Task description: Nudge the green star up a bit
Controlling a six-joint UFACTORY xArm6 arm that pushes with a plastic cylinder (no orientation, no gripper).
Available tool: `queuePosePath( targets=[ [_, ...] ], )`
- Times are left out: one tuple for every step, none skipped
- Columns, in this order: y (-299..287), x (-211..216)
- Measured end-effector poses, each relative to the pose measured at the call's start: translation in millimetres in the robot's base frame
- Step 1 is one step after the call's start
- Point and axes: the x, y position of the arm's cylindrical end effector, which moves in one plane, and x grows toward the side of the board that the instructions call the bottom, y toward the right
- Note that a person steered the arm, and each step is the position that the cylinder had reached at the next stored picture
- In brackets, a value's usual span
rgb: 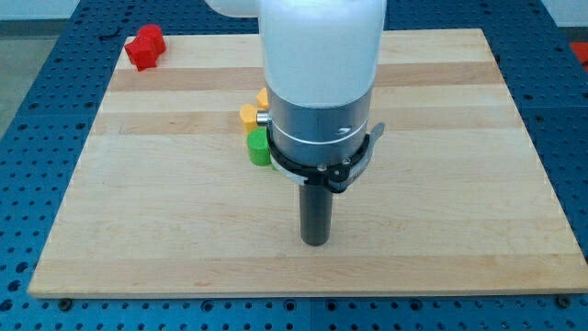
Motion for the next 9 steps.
queuePosePath(
  targets=[
    [-5.2,-13.5],
    [-16.2,-38.0],
    [-29.7,-62.7],
    [-43.6,-81.5],
    [-50.6,-89.1],
    [-50.6,-89.2],
    [-57.2,-89.2],
    [-57.2,-89.4],
    [-58.6,-89.4]
  ],
)
